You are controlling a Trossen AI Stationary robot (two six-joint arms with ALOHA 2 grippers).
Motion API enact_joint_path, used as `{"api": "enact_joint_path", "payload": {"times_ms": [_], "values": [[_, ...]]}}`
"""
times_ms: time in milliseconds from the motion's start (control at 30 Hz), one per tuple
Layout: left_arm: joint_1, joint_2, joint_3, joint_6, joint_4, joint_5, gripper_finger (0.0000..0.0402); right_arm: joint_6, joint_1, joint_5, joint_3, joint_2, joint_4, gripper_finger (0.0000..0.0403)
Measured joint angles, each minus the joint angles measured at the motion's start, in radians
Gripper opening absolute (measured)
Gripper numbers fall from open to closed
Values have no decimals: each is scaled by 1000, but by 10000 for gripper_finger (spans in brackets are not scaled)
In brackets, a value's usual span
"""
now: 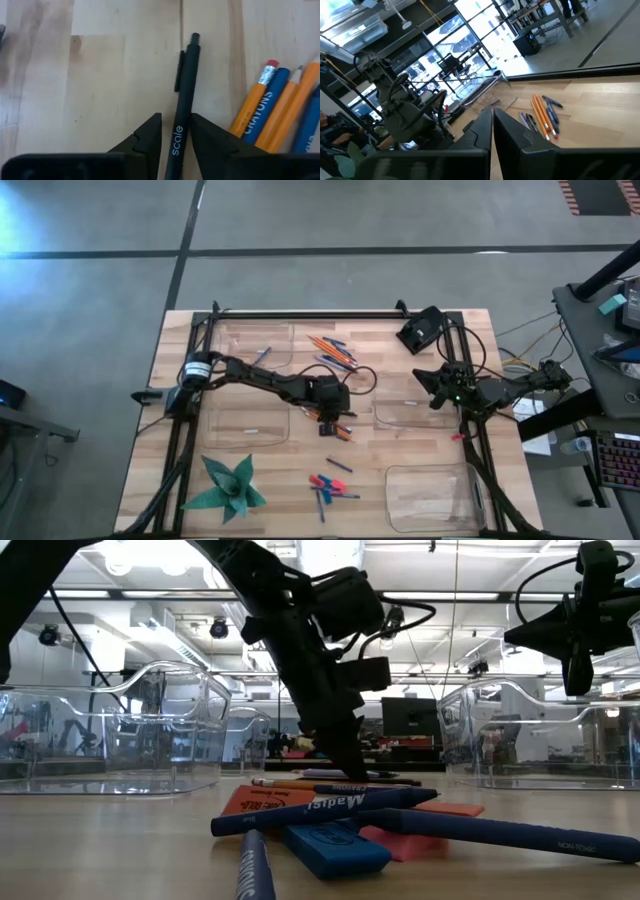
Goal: Sort crayons/erasers/pens/pencils in bins
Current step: Put the black pen into the middle left transparent bin
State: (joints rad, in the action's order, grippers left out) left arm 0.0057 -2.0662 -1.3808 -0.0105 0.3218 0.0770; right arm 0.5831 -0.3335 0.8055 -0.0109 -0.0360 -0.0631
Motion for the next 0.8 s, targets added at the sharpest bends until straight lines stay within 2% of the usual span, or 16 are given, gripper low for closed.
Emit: {"api": "enact_joint_path", "payload": {"times_ms": [467,800], "values": [[9,-30,-2,3,-5,-36,17,0,0,0,0,0,0,9],[13,-26,-38,-4,12,-16,14,0,0,0,0,0,0,9]]}}
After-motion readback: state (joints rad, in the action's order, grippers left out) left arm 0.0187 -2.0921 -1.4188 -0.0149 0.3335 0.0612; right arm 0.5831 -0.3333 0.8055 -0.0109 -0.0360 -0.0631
